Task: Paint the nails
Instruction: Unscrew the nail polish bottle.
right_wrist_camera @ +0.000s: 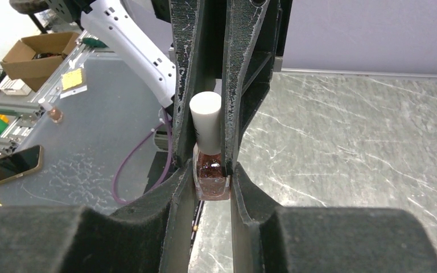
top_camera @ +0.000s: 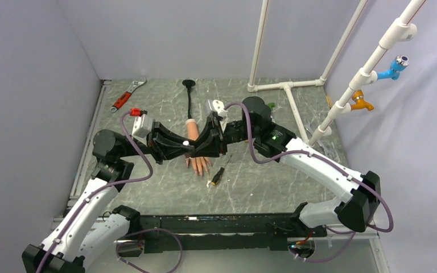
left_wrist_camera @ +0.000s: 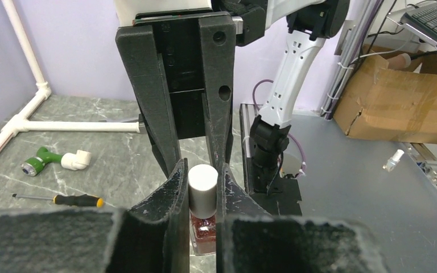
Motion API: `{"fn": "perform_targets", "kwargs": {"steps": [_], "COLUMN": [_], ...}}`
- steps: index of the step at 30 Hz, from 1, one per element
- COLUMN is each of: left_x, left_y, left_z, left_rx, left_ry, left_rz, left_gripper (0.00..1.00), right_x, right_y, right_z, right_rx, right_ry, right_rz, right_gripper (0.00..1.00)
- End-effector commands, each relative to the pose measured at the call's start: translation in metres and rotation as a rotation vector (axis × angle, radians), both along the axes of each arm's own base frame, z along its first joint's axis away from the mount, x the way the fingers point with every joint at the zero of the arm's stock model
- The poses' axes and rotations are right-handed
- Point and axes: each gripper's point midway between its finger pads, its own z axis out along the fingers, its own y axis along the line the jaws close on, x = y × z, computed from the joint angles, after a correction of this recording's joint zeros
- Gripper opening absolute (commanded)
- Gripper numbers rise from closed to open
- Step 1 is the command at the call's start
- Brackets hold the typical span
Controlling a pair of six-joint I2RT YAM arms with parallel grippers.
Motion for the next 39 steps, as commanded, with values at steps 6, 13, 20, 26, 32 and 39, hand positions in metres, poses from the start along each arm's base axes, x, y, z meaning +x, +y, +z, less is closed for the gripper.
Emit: {"fn": "perform_targets", "kwargs": {"steps": [6, 13, 20, 26, 32, 39], "left_x": [0.035, 0.051, 0.062, 0.058, 0.046, 0.038], "left_y": [0.004, 0.010, 0.013, 0.010, 0.008, 0.012], "left_z": [-0.003, -0.005, -0.007, -0.007, -0.002, 0.007], "left_rx": [0.013, 0.002, 0.006, -0.001, -0.008, -0.014], "left_ry": [0.040, 0.066, 0.074, 0.060, 0.030, -0.015], "left_rz": [0.200, 0.314, 0.390, 0.371, 0.311, 0.307], "left_gripper": [0.00, 0.00, 0.00, 0.00, 0.53, 0.80], "right_x": [0.030, 0.048, 0.064, 0.063, 0.059, 0.053], "right_y": [0.008, 0.014, 0.015, 0.016, 0.015, 0.011], "right_z": [0.031, 0.031, 0.045, 0.052, 0.045, 0.044], "right_rx": [0.067, 0.068, 0.080, 0.087, 0.072, 0.064], "right_ry": [-0.041, -0.022, 0.008, 0.005, 0.000, -0.002], "right_rz": [-0.169, -0.268, -0.400, -0.411, -0.390, -0.373], "right_gripper": [0.00, 0.00, 0.00, 0.00, 0.00, 0.00]}}
